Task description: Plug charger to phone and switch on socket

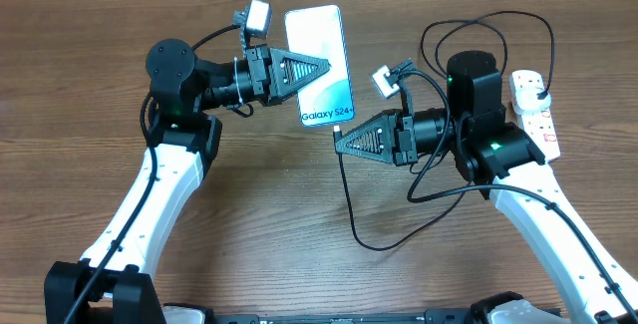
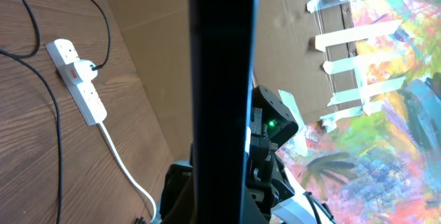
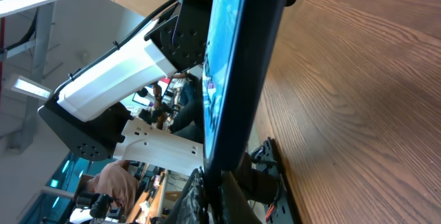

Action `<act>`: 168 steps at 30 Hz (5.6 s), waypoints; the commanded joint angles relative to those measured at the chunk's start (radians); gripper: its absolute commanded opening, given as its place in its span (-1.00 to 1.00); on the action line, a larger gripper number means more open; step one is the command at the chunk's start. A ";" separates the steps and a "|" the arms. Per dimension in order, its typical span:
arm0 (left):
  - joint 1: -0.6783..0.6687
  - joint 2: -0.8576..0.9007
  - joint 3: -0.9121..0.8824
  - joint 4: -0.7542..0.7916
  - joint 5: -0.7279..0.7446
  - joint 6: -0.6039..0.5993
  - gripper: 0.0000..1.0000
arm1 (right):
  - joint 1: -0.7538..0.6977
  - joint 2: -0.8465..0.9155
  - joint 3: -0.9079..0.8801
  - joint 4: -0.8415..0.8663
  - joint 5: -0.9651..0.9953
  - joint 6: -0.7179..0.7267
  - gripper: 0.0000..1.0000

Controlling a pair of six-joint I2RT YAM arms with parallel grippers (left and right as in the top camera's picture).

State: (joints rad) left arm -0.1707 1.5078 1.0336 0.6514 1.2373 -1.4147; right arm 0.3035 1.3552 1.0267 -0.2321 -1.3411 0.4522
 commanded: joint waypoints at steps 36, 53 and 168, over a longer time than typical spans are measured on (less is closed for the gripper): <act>-0.040 -0.018 0.016 0.007 -0.028 0.095 -0.92 | 0.006 0.000 0.010 0.007 0.041 0.039 -0.92; -0.040 -0.018 0.016 0.005 0.017 0.117 -0.92 | 0.006 0.000 0.010 0.007 0.061 0.050 -0.93; -0.072 -0.016 0.016 -1.155 -1.129 0.765 1.00 | 0.005 0.280 0.007 -0.351 0.860 -0.016 -0.93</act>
State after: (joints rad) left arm -0.2470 1.4982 1.0477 -0.4797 0.2356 -0.6762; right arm 0.3088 1.5974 1.0145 -0.6300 -0.4316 0.4522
